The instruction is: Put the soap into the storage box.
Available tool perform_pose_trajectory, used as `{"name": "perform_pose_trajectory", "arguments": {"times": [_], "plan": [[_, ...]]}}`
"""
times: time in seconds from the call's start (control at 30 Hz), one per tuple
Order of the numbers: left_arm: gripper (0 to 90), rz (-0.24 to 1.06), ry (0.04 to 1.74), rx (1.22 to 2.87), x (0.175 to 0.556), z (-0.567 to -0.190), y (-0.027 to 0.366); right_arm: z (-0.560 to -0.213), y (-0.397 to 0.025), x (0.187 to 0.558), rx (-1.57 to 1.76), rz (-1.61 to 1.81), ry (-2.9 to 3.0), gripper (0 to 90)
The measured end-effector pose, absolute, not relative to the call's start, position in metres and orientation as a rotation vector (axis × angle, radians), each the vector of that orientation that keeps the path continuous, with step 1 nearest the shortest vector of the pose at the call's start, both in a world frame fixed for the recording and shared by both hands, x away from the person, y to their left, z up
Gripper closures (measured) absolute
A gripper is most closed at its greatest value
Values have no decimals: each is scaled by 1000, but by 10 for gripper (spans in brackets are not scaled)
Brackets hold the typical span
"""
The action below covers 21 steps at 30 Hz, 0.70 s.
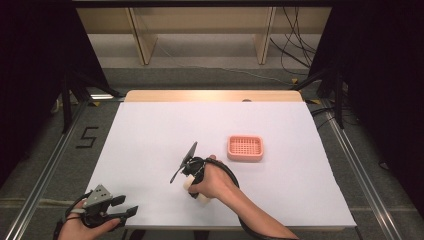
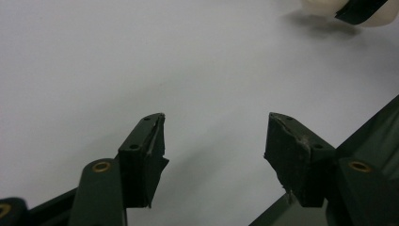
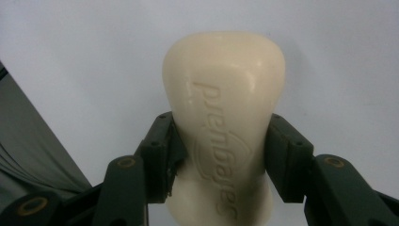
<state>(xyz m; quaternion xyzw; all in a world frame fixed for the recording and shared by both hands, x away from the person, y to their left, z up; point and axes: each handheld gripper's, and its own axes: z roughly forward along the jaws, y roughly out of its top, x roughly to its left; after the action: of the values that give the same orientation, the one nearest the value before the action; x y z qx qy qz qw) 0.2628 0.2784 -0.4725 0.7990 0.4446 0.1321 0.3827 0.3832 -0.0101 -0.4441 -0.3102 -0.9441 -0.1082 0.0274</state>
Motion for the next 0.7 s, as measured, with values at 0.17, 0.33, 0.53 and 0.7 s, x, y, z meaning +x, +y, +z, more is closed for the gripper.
{"name": "perform_pose_trajectory", "arguments": {"times": [0.17,0.33,0.53,0.7], "plan": [[377,339,1142,2049,263,-472,279,-433,-24,378,-827,-377,-2986,505],[377,339,1148,2049,263,-473,279,-426,-36,375,-759,-382,-3060,505],[376,338,1136,2049,263,-472,279,-422,-50,376,-706,-339,-3112,505],[376,335,1142,2032,263,-473,279,-418,-59,375,-521,-315,-3155,505]]}}
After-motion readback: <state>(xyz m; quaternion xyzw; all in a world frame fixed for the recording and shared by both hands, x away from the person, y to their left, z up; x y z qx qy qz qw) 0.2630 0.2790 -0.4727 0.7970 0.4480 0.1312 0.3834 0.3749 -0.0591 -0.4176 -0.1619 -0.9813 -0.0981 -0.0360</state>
